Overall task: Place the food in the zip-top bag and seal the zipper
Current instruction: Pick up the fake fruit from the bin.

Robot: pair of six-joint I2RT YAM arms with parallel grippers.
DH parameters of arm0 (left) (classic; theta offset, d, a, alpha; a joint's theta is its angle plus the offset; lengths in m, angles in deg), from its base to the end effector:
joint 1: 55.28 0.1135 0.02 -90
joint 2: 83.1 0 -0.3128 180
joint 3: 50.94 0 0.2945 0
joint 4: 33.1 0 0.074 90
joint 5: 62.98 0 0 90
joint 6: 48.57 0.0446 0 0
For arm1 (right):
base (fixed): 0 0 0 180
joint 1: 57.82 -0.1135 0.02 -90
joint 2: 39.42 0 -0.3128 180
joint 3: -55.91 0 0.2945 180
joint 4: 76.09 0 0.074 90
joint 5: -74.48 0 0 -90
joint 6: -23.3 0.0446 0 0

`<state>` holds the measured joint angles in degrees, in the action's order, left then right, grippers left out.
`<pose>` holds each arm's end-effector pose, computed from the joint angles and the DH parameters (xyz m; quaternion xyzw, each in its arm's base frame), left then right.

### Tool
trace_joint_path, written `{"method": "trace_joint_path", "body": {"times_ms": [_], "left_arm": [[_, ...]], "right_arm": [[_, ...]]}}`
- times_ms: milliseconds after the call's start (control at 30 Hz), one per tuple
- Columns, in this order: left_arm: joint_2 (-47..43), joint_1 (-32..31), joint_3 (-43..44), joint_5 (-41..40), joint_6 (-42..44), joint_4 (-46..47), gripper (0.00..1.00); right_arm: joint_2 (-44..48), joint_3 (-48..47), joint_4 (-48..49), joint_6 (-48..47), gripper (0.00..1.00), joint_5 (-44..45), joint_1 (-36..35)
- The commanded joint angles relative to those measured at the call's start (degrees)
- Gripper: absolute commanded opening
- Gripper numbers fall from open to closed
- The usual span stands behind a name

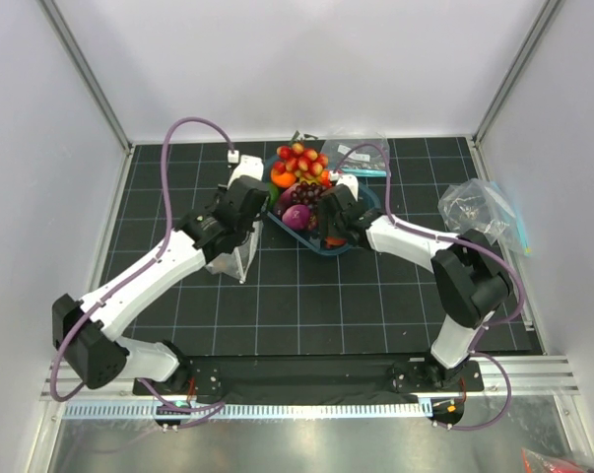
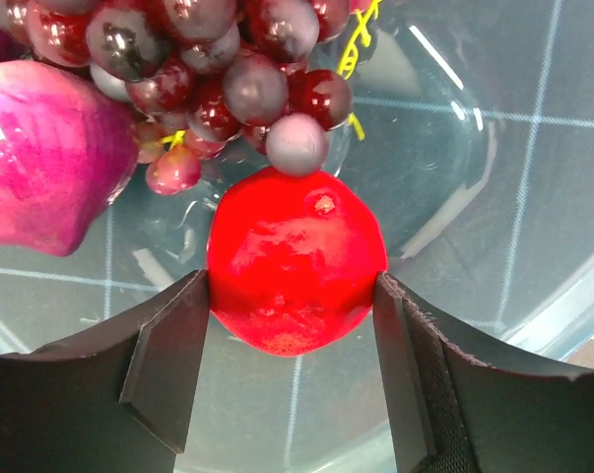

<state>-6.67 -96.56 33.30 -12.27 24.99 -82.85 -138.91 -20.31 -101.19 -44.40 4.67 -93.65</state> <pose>0.2584 -0.1893 0.3851 0.0513 0.8695 0.0838 0.4841 0.3488 0.2328 0.2191 -0.0466 0.9212 0.0267 0.3854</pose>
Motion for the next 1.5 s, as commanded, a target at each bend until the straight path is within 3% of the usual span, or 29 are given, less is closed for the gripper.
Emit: {"method": "trace_joint_path", "body": {"times_ms": [0, 367, 567, 767, 1033, 1267, 1467], "left_arm": [[3.37, -0.03, 0.46, 9.66, -2.18, 1.96, 0.00], [4.61, -0.03, 0.20, 14.85, -2.36, 3.28, 0.00], [4.79, -0.03, 0.02, 18.10, -2.36, 3.81, 0.00], [5.40, -0.03, 0.28, 22.23, -3.15, 3.98, 0.00], [6.37, -0.03, 0.72, 26.98, -5.26, 4.07, 0.00], [5.32, 1.02, 1.08, 29.44, -6.49, 4.16, 0.00], [2.25, 1.37, 0.20, 29.44, -6.32, 4.69, 0.00]], "right_arm": [[3.05, 0.65, 0.94, -0.42, 0.54, -2.77, 0.15], [20.62, 14.35, 15.79, -1.21, 0.42, -6.83, 0.15], [29.51, 20.69, 23.71, -2.18, 0.41, -12.79, 0.15], [31.37, 22.11, 29.16, -1.56, 0.36, -23.84, -0.20], [34.00, 21.84, 32.94, 0.28, 0.35, -30.64, -2.48], [34.80, 24.03, 36.36, 3.53, 0.34, -27.58, -8.89], [30.32, 25.35, 41.11, 4.94, 0.32, -21.86, -15.14]]}}
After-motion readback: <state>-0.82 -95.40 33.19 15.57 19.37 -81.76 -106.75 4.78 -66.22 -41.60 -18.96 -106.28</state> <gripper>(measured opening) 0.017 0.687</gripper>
